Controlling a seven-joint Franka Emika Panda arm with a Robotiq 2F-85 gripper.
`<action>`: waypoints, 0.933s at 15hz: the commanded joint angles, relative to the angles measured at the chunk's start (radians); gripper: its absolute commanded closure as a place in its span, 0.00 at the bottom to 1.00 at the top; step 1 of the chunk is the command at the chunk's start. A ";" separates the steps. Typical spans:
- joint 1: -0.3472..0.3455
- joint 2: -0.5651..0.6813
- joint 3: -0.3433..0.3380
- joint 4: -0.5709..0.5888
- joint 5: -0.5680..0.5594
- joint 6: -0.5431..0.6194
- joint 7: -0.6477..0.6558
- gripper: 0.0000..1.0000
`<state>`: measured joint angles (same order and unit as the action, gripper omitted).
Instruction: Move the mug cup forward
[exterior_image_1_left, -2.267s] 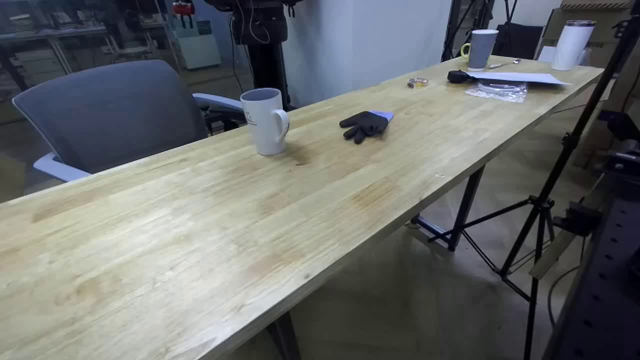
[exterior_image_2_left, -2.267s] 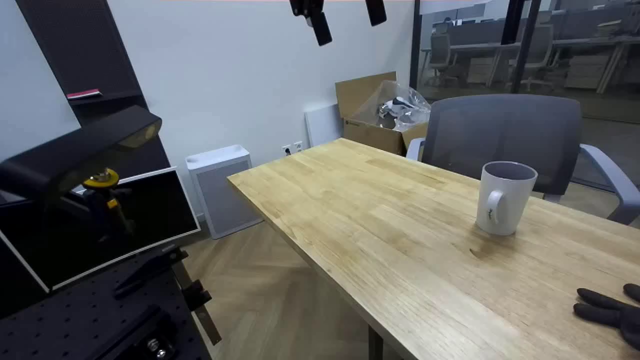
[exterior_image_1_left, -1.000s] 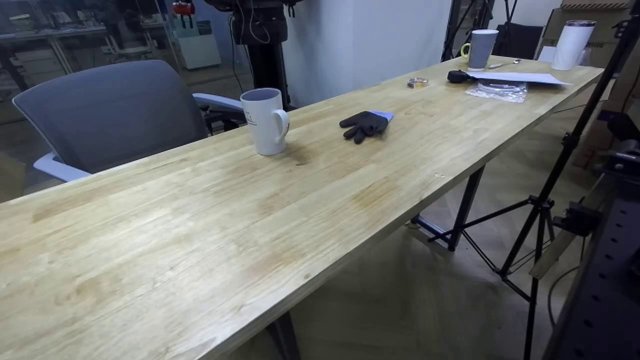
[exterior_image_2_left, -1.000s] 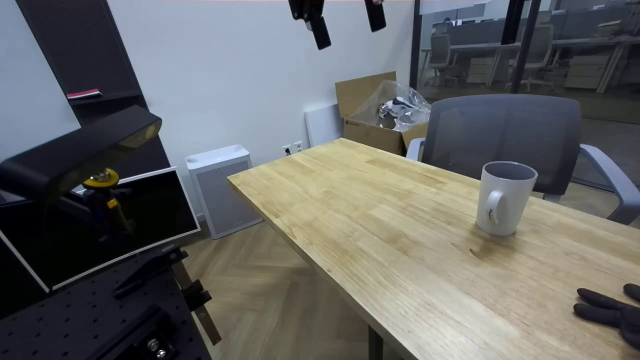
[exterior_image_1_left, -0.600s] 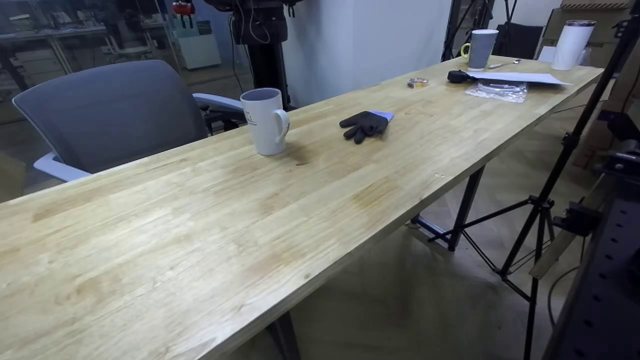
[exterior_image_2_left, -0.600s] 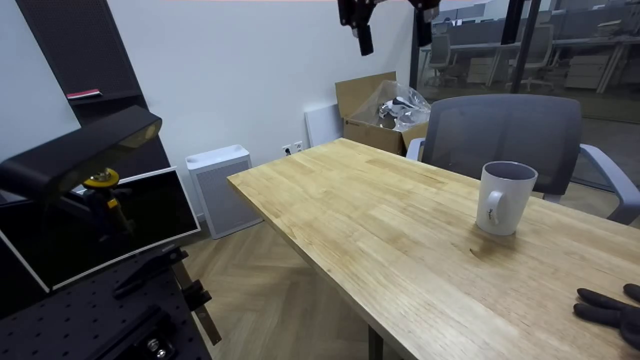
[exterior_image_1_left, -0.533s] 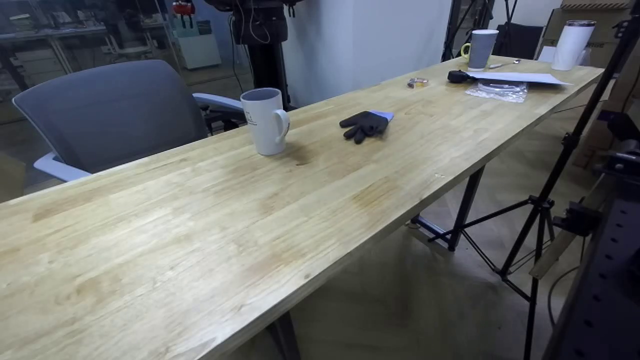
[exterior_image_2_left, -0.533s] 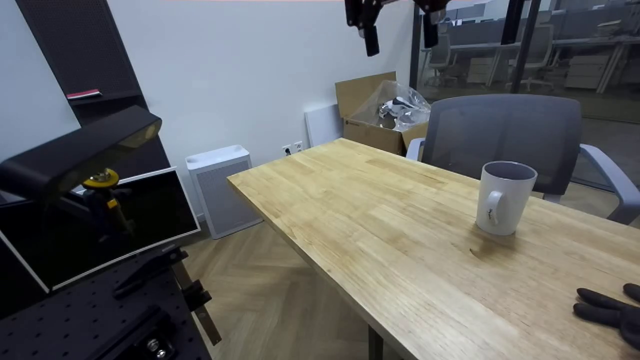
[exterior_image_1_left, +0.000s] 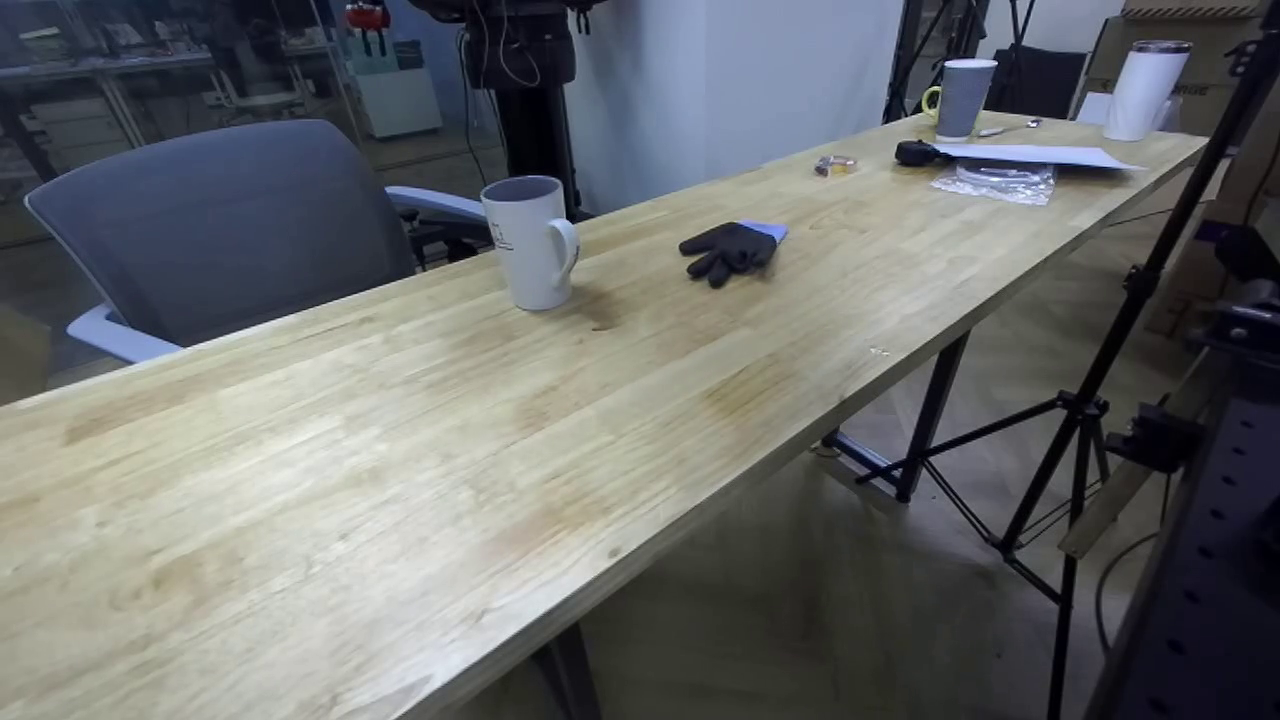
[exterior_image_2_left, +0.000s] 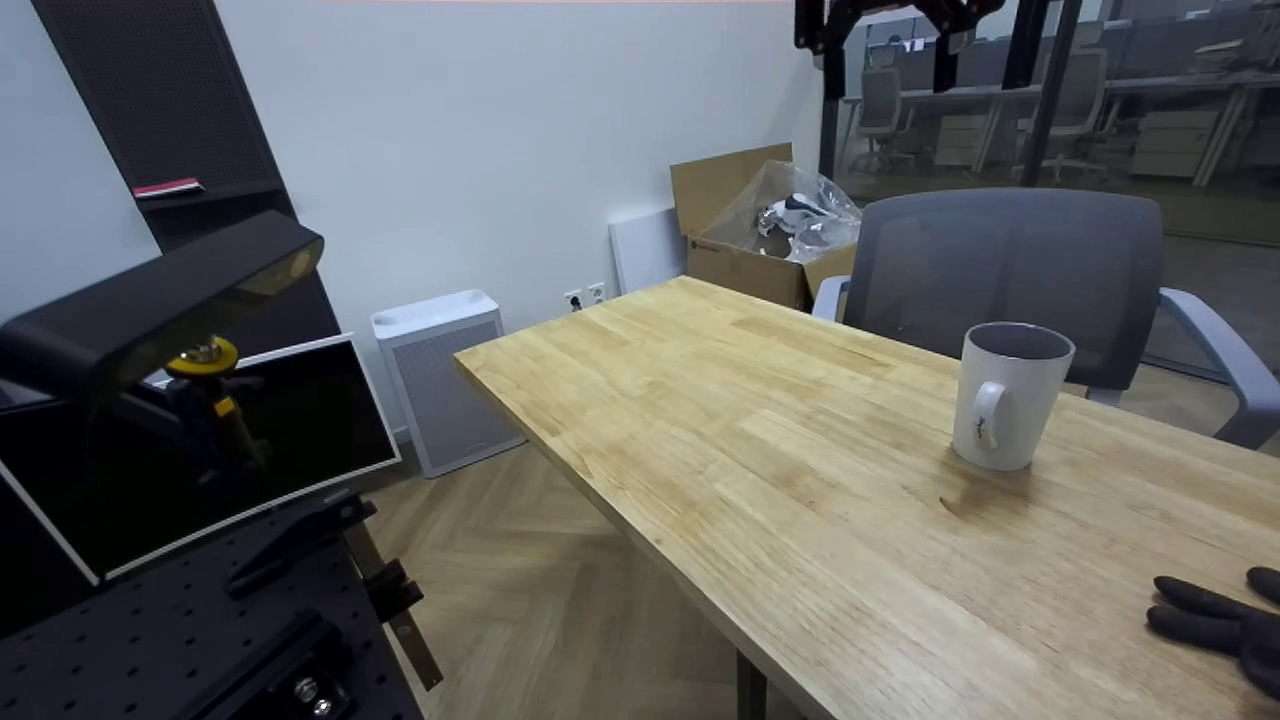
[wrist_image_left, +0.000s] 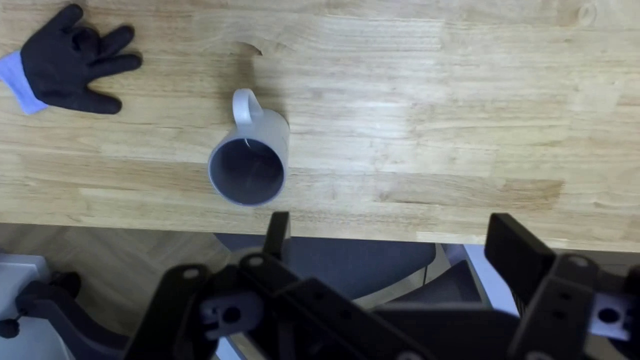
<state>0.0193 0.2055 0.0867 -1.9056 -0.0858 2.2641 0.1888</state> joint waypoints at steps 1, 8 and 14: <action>0.024 0.144 -0.018 0.253 0.036 -0.124 -0.026 0.00; -0.005 0.364 -0.051 0.561 0.088 -0.249 -0.089 0.00; -0.038 0.495 -0.098 0.640 0.090 -0.262 -0.101 0.00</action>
<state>-0.0176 0.6295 0.0132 -1.3486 0.0060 2.0352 0.0819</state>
